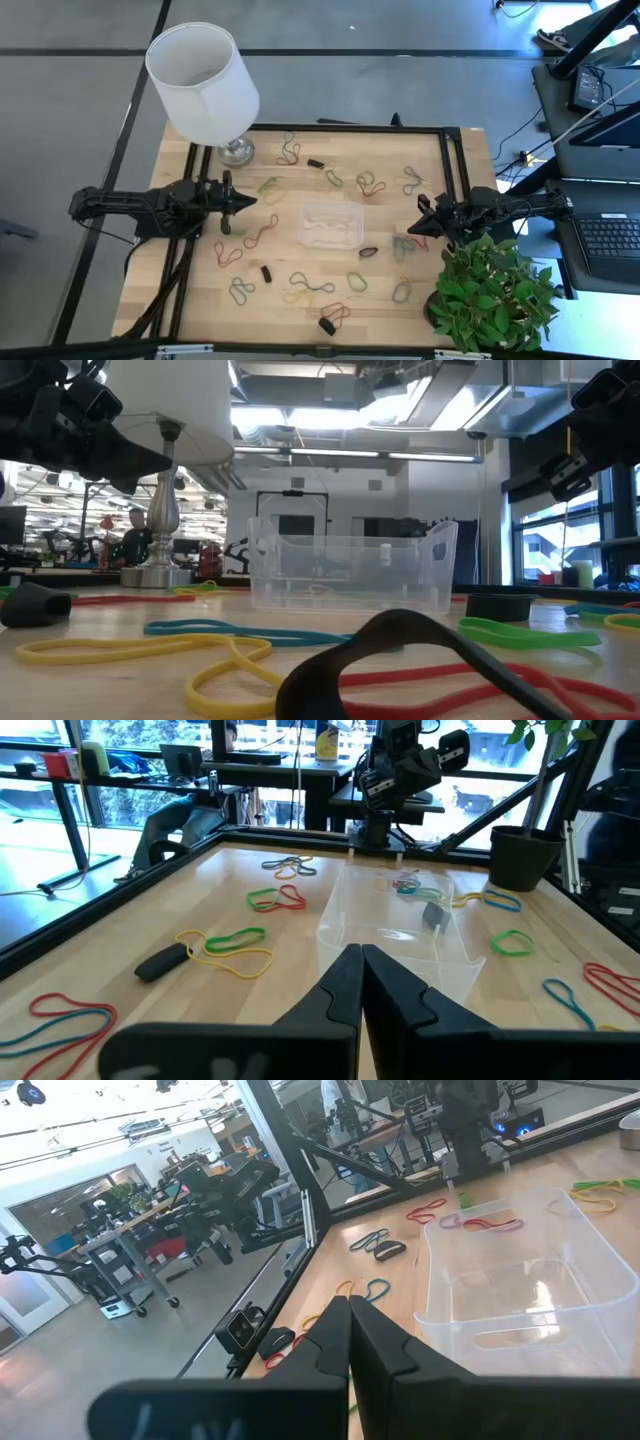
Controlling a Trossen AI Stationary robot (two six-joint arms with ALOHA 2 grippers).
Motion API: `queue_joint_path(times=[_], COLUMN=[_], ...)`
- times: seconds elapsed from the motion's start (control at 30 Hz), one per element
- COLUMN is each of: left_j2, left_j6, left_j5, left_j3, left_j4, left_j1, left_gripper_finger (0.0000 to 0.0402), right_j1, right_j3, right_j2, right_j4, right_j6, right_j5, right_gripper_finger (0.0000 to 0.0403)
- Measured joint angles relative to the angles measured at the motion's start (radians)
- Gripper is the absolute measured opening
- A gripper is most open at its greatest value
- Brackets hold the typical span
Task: Pick and place rubber bands into bin
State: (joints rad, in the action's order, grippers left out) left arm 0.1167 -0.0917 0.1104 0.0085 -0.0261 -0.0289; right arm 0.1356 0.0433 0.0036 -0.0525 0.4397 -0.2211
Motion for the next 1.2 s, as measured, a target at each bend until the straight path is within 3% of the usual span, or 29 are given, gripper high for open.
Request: queue_joint_path(times=[0.97,1.2], left_j2=[0.000,0.000], left_j6=[0.000,0.000], left_j5=[0.000,0.000], left_j3=[0.000,0.000], left_j4=[0.000,0.000], left_j1=[0.000,0.000], left_gripper_finger=[0.0004,0.0004], right_j1=[0.000,0.000], right_j3=[0.000,0.000], right_j2=[0.000,0.001], right_j4=[0.001,0.002], right_j6=[-0.003,-0.132], right_j5=[0.000,0.071], right_gripper_finger=[0.0004,0.0004])
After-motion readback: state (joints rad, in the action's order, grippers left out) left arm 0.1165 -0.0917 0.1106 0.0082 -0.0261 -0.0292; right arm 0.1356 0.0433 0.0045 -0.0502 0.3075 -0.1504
